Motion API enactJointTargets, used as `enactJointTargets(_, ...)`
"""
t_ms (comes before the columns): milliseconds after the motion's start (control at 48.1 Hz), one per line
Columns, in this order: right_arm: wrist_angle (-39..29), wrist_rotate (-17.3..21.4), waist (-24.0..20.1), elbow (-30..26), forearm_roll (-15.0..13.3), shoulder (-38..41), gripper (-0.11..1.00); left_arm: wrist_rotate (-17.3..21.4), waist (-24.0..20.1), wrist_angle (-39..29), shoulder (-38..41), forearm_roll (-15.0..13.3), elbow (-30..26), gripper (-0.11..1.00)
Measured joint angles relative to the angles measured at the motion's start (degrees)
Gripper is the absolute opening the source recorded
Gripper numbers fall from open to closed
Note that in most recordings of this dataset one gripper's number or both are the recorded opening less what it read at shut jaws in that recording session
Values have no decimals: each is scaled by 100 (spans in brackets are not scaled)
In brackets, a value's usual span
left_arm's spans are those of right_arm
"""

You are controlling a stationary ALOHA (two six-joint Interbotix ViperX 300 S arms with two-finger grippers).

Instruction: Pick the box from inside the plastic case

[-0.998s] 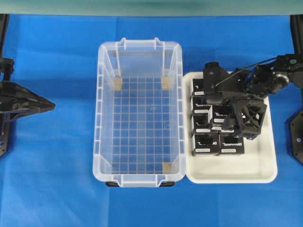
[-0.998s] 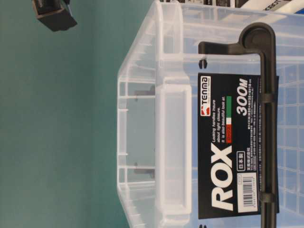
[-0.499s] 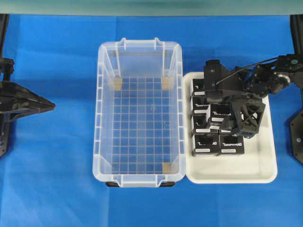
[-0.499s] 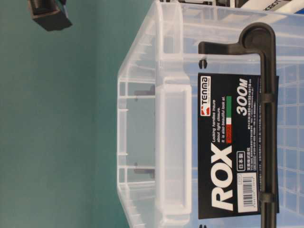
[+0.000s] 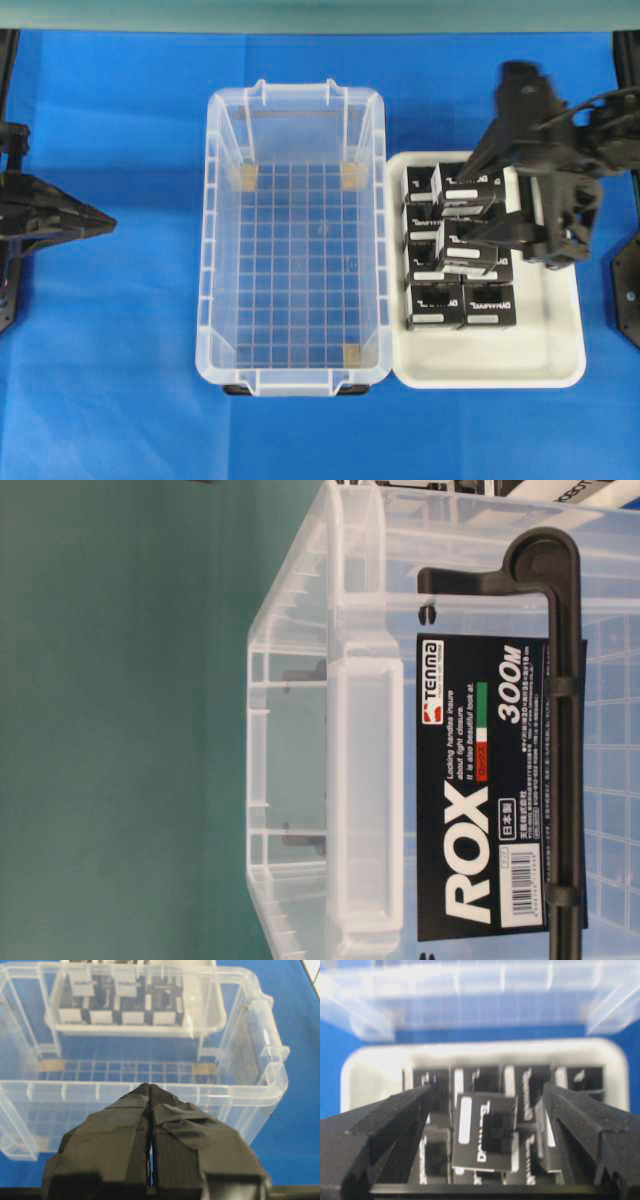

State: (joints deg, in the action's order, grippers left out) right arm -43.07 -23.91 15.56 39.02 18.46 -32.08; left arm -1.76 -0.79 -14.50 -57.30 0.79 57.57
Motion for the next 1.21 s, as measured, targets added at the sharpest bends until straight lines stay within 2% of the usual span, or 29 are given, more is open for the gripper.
enactJointTargets(291, 1213, 264, -9, 360, 88, -1222, 91, 0, 0, 0, -9, 9, 0, -4)
enactJointTargets(478, 1846, 281, -97, 642, 97, -2021, 91, 9, -9, 0, -9, 9, 0, -4)
enactJointTargets(686, 1934, 325, -255, 905, 123, -2531, 91, 9, -9, 0, -18, 9, 0, -4)
enactJointTargets(769, 1934, 466, -325, 949, 149, -2654, 91, 18, -26, 9, -53, 9, 0, -4)
enactJointTargets(977, 1934, 809, -422, 1028, 167, -2769, 91, 18, -53, 9, -176, 0, 0, -4)
enactJointTargets(1205, 1951, 835, -466, 1099, 167, -2839, 91, 18, -44, 9, -185, 9, 0, -4)
